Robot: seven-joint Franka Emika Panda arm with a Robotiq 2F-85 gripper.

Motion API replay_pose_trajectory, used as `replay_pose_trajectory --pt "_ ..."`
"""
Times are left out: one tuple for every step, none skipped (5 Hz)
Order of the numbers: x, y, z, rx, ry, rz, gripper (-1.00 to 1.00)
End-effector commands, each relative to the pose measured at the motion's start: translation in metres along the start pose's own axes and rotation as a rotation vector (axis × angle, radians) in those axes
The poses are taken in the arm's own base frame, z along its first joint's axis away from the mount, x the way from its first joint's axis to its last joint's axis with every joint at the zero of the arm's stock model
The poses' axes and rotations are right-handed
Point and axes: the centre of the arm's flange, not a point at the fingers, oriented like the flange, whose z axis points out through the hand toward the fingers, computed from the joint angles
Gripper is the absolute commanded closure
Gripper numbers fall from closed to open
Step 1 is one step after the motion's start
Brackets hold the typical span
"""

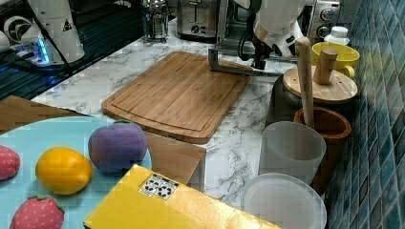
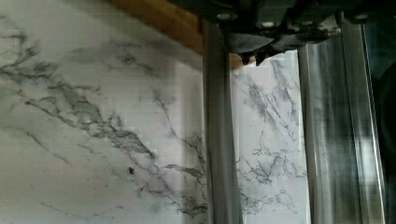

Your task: Close the oven.

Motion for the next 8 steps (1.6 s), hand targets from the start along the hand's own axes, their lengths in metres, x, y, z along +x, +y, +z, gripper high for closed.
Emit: replay_pose_trajectory --pt "0.031 -0.064 -0.058 0.083 -0.027 -0.084 1.00" --pt "0.033 -0.075 -0.046 0.176 -0.093 -0.141 1.00" --pt "0.031 -0.109 -0.032 0.168 -0.107 -0.184 1.00" --pt "0.029 -0.142 -0.030 0.162 -0.111 -0.226 1.00" --pt "0.017 -0.182 -0.040 0.124 -0.046 -0.257 1.00" --pt "0.007 -0.225 -0.055 0.065 -0.004 -0.326 1.00" --pt "0.002 -0.255 -0.065 0.041 0.021 -0.346 1.00" --pt "-0.001 -0.293 -0.058 -0.066 0.027 -0.387 1.00"
